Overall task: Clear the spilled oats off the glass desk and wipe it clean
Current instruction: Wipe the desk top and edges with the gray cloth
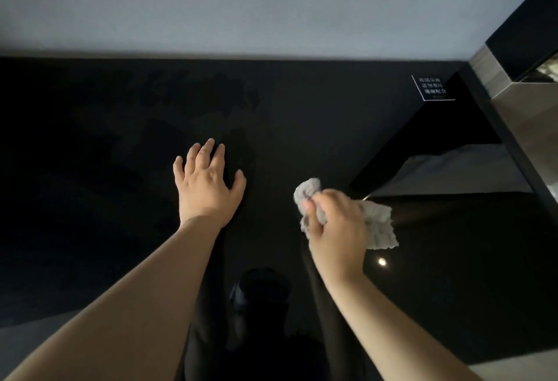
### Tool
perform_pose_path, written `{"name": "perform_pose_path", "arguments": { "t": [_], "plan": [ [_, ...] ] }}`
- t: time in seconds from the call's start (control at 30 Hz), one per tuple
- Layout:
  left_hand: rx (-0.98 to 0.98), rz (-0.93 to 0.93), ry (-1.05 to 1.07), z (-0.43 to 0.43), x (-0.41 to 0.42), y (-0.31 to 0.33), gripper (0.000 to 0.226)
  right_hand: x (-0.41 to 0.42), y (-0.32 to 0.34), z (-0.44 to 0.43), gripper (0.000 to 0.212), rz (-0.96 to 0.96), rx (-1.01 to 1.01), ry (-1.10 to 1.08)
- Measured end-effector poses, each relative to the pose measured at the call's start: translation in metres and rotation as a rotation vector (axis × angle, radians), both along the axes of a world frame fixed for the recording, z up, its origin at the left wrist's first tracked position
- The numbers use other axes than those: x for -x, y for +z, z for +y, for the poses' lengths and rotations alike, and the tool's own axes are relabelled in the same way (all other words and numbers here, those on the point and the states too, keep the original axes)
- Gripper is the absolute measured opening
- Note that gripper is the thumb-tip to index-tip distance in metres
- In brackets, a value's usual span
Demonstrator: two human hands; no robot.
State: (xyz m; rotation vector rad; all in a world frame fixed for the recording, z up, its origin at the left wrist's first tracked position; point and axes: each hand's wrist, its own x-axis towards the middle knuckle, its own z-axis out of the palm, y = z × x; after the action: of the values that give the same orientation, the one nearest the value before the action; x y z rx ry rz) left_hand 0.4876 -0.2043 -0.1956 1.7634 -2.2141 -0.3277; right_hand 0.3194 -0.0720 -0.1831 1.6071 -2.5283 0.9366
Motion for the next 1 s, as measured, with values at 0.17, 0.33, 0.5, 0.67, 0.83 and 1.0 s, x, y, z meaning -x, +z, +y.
{"name": "perform_pose_path", "arguments": {
  "t": [0.17,0.33,0.5,0.67,0.83,1.0],
  "plan": [
    [-0.091,0.248,-0.053,0.018,-0.015,0.020,0.050,-0.037,0.014,0.074,0.016,-0.166,-0.088,0.196],
    [-0.020,0.288,-0.143,0.102,-0.047,0.035,0.043,-0.010,0.045,0.063,0.007,-0.288,-0.056,0.174],
    [-0.049,0.230,-0.166,0.165,-0.063,0.007,0.057,0.001,0.011,0.041,0.008,-0.106,-0.058,-0.066],
    [-0.016,0.079,-0.179,0.169,-0.063,-0.001,0.059,-0.049,0.003,0.105,0.016,-0.111,0.013,0.067],
    [-0.002,0.041,-0.174,0.170,-0.062,0.001,0.060,-0.049,0.021,0.130,0.023,-0.258,-0.006,0.228],
    [0.005,0.045,-0.166,0.170,-0.061,-0.001,0.059,-0.005,0.012,0.096,0.031,-0.157,0.063,0.019]
  ]
}}
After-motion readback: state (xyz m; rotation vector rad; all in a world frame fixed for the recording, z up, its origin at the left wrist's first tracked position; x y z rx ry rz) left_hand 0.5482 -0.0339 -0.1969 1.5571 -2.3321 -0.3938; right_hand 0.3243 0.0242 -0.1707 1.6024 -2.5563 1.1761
